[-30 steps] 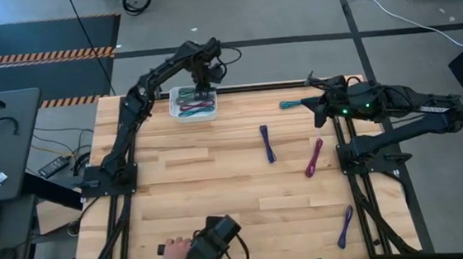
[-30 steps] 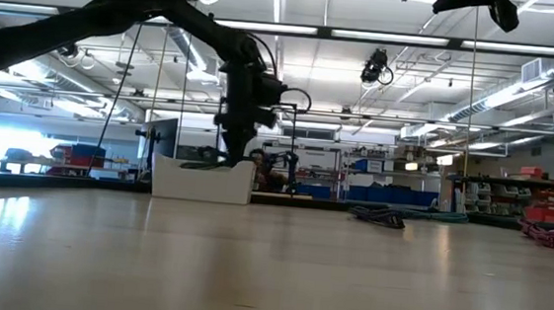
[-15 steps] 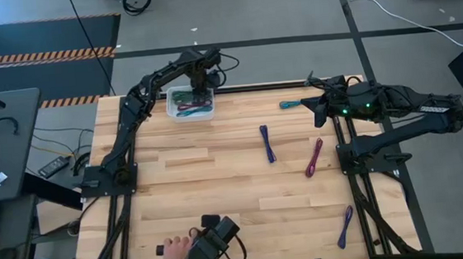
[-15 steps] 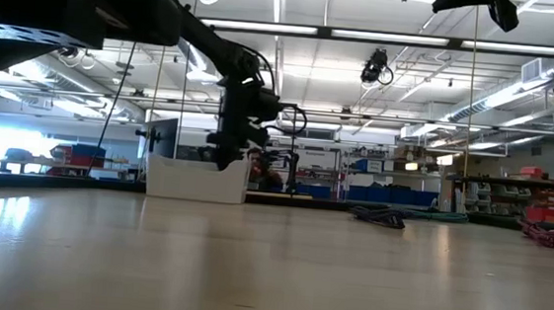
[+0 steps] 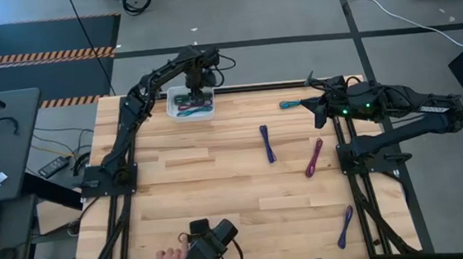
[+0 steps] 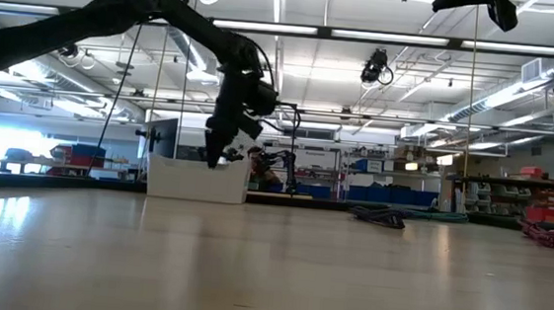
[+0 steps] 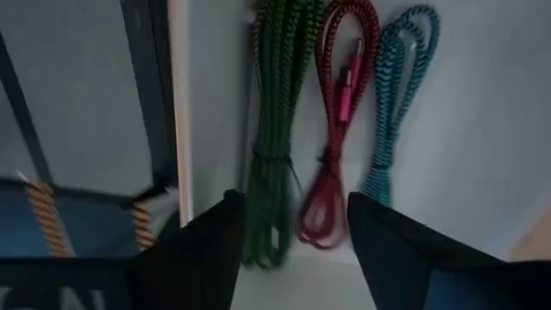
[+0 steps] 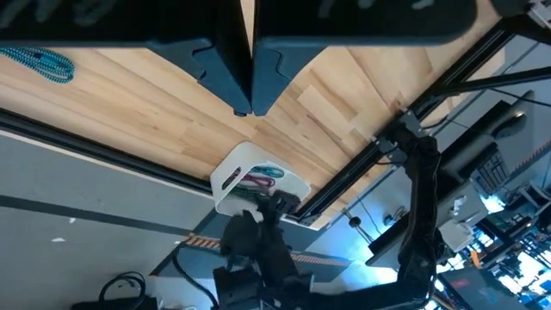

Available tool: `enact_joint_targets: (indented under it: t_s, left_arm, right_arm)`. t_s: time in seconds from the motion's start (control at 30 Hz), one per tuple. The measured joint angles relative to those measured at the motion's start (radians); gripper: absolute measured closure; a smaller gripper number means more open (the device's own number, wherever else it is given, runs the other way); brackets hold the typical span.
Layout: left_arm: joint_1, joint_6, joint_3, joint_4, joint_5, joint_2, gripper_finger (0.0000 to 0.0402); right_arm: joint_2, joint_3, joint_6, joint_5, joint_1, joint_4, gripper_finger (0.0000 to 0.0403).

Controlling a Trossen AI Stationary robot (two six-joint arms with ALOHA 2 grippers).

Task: Pick and place USB-C Cables
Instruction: Put the top violet charger cable into the white bin

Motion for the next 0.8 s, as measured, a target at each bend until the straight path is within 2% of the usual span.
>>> enact_joint_targets:
  t_s: [0.17,0.27,0.4,0.53,0.63,0.7,0.8]
  left_arm:
    - [-0.023,-0.202,0.154,-0.086,0.038,-0.024,0.0187]
    - [-0.068,-0.256,0.105,-0.030,0.085,-0.127,0.0200]
    - [-0.159,-0.321,0.105,0.029,0.125,-0.232,0.0226]
    - [-0.280,-0.416,0.105,0.132,0.173,-0.310,0.0250]
    - [-0.378,-0.508,0.105,0.258,0.287,-0.325,0.0264]
    - [-0.441,-0.548,0.101,0.355,0.361,-0.317,0.0271]
    - [-0.534,-0.655,0.041,0.572,0.369,-0.294,0.0282]
  right_arm:
    - [0.000,0.000,-0.031,-0.029,0.000,-0.001,0.0392]
    - [0.000,0.000,-0.064,-0.088,0.000,-0.005,0.0392]
    - [0.000,0.000,-0.078,-0.129,0.000,-0.025,0.0392]
    - [0.000,0.000,-0.070,-0.131,0.000,-0.064,0.0393]
    - [-0.002,0.000,-0.052,-0.147,0.000,-0.102,0.0393]
    - [-0.004,0.001,-0.035,-0.168,0.000,-0.133,0.0393]
    - [-0.004,0.001,0.005,-0.205,0.000,-0.202,0.0393]
